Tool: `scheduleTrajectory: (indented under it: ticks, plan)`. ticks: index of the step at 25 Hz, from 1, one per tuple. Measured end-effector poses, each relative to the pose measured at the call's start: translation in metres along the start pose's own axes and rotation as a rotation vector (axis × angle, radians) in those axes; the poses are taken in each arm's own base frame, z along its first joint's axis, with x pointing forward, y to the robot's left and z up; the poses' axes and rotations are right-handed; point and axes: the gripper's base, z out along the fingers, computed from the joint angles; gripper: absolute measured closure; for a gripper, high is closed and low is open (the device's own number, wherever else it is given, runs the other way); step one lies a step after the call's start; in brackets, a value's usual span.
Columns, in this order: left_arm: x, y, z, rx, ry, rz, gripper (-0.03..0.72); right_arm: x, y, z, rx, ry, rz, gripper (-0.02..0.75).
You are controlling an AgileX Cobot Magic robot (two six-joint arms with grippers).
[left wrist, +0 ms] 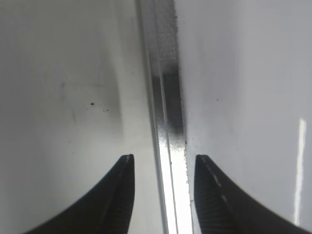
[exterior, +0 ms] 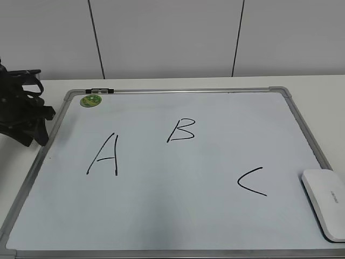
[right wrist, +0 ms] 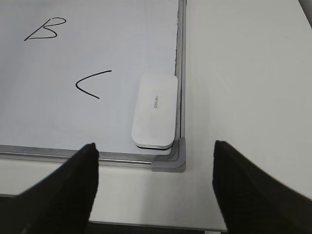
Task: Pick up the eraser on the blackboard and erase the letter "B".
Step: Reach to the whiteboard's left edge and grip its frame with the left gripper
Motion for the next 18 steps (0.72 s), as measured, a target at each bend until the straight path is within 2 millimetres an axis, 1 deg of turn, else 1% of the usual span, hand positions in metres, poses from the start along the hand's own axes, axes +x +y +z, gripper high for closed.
scheduleTrajectory:
  ticks: [3, 9, 11, 15, 18]
  plan:
    - [0.000, 0.001, 0.006, -0.001, 0.005, -0.002, 0.385, 0.000, 0.000, 0.000, 0.000, 0.000, 0.000, 0.197]
    - [-0.003, 0.001, 0.006, -0.005, -0.024, 0.000, 0.390, 0.000, 0.000, 0.000, 0.000, 0.000, 0.000, 0.197]
    - [-0.003, 0.002, 0.009, -0.005, -0.021, -0.001, 0.393, 0.000, 0.000, 0.000, 0.000, 0.000, 0.000, 0.198]
    - [-0.002, 0.004, 0.022, -0.005, 0.007, -0.005, 0.395, 0.000, 0.000, 0.000, 0.000, 0.000, 0.000, 0.199]
    - [-0.002, 0.004, 0.025, -0.005, 0.010, -0.006, 0.401, 0.000, 0.000, 0.000, 0.000, 0.000, 0.000, 0.199]
